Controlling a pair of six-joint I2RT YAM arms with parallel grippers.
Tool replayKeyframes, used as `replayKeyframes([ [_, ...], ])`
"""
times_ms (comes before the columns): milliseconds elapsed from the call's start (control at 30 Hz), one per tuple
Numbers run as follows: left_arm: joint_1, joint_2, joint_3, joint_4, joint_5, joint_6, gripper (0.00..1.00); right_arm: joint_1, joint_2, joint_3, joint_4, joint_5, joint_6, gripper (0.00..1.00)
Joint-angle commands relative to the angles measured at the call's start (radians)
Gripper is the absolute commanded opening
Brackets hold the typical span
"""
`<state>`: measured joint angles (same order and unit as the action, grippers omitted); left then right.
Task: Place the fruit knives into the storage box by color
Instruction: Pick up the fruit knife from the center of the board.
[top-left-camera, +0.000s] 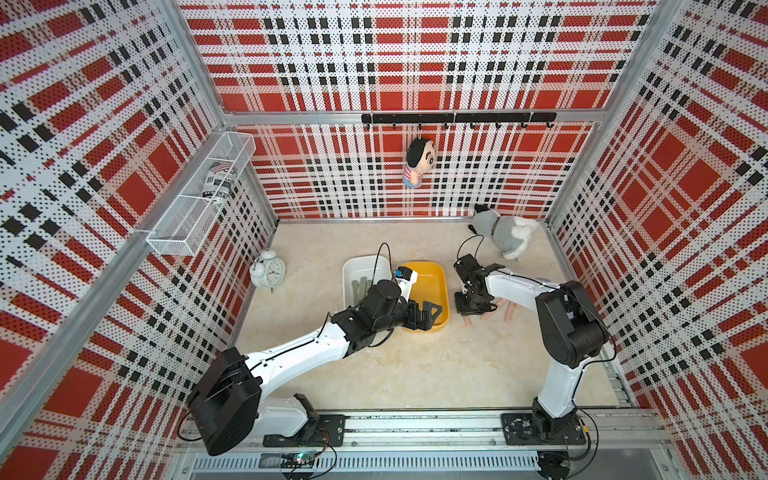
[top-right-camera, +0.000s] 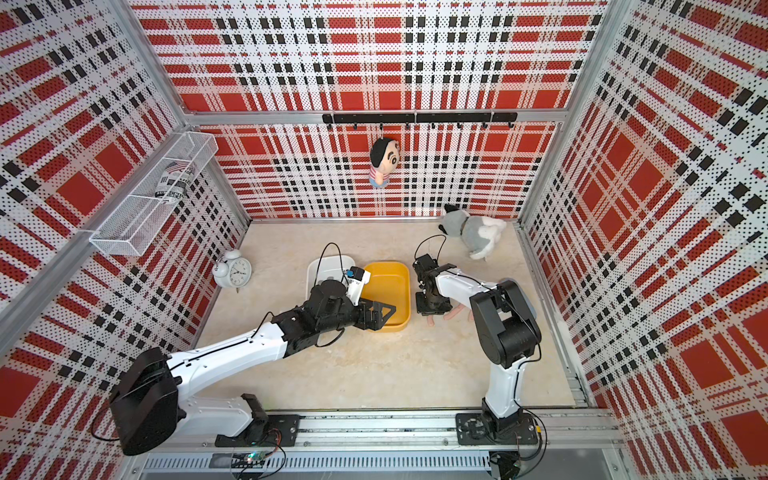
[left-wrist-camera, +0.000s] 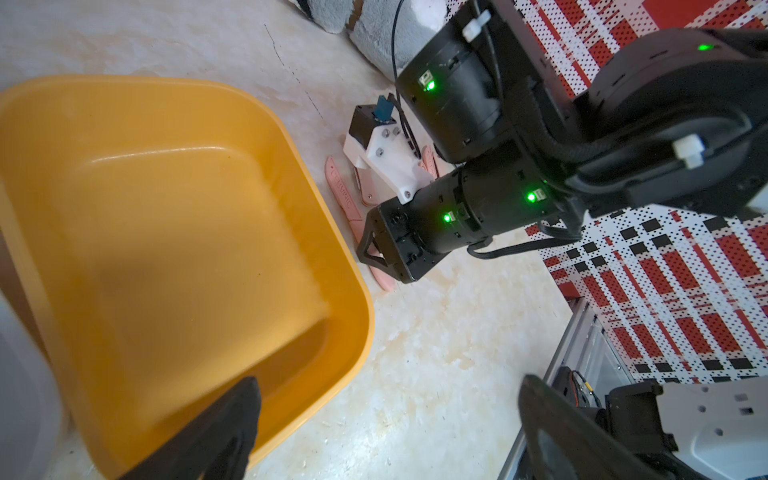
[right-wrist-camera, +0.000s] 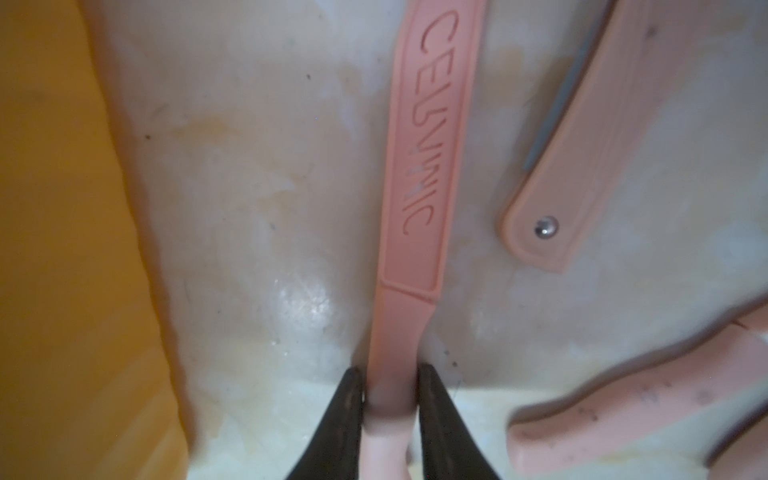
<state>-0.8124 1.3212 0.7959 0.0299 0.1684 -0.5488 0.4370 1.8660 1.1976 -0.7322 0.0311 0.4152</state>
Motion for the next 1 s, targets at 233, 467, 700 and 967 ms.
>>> replayKeyframes([
  [233, 0.006, -0.012, -0.012, 0.024, 0.008, 0.012, 0.98, 0.009, -0.012, -0.029, -0.060, 0.027, -0.032, 0.32],
  [467, 0.008, -0.021, -0.016, 0.019, 0.003, 0.010, 0.98, 0.009, 0.011, -0.032, -0.052, 0.027, -0.031, 0.38],
  [700, 0.013, -0.019, -0.010, 0.021, 0.005, 0.009, 0.98, 0.009, 0.009, -0.046, -0.044, 0.012, -0.033, 0.27],
  [967, 0.025, -0.027, -0.012, 0.012, 0.002, 0.009, 0.98, 0.009, -0.017, -0.031, -0.060, 0.015, -0.035, 0.19],
])
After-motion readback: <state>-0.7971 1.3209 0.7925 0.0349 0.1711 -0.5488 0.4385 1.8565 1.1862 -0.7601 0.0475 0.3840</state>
